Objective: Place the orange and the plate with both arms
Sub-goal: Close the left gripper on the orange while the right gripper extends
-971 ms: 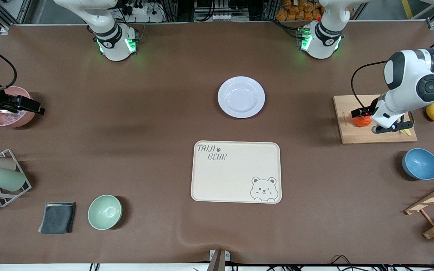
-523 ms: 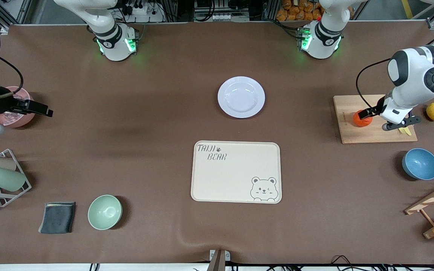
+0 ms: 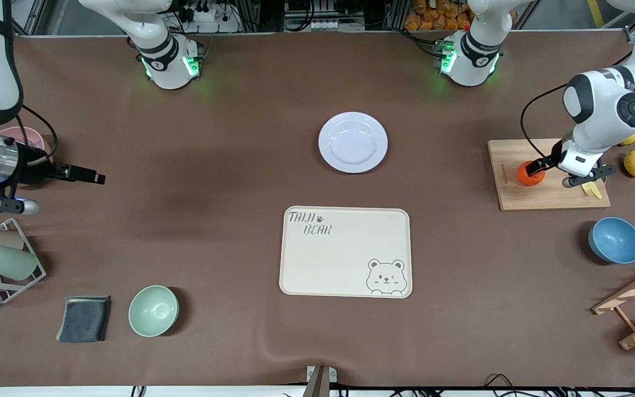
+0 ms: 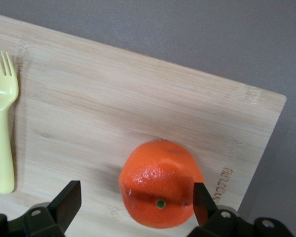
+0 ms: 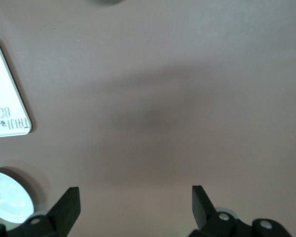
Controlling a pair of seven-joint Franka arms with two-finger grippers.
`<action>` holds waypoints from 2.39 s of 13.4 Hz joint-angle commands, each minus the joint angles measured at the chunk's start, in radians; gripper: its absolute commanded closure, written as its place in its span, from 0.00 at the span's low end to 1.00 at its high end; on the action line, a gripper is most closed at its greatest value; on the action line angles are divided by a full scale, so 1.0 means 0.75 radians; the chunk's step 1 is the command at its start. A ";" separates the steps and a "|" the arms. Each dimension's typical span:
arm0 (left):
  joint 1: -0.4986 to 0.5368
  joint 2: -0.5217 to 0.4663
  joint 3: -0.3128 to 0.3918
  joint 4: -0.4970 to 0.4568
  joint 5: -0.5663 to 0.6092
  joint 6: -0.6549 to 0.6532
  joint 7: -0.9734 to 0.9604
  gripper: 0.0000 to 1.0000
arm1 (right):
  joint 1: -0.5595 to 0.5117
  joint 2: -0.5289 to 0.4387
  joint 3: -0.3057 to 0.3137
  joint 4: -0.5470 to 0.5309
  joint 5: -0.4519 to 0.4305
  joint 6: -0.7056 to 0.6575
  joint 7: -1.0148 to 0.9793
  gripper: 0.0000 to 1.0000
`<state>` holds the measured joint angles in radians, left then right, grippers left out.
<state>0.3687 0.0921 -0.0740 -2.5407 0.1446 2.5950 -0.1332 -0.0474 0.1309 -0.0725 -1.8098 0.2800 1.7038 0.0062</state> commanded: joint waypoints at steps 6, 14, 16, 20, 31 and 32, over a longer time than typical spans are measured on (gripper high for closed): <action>0.024 0.063 -0.022 -0.022 0.016 0.099 -0.019 0.00 | -0.015 0.026 0.029 -0.103 0.119 0.066 -0.002 0.00; 0.012 0.088 -0.120 -0.022 -0.154 0.099 -0.023 0.00 | -0.015 0.053 0.029 -0.137 0.148 0.080 -0.029 0.00; 0.012 0.100 -0.122 -0.022 -0.154 0.105 -0.023 0.00 | -0.019 0.051 0.029 -0.146 0.148 0.082 -0.051 0.00; 0.012 0.100 -0.122 -0.022 -0.154 0.111 -0.021 0.40 | -0.025 0.053 0.029 -0.148 0.154 0.089 -0.074 0.00; 0.012 -0.184 -0.416 0.133 -0.156 -0.211 -0.198 0.90 | 0.018 0.081 0.031 -0.407 0.577 0.275 -0.263 0.00; 0.012 -0.188 -0.481 0.186 -0.156 -0.283 -0.257 0.90 | 0.024 0.083 0.031 -0.446 0.659 0.295 -0.302 0.00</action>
<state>0.3691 -0.0246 -0.3610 -2.4560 0.0438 2.4720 -0.2624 -0.0313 0.1973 -0.0500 -2.0836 0.6735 1.8950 -0.1509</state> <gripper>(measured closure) 0.247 0.000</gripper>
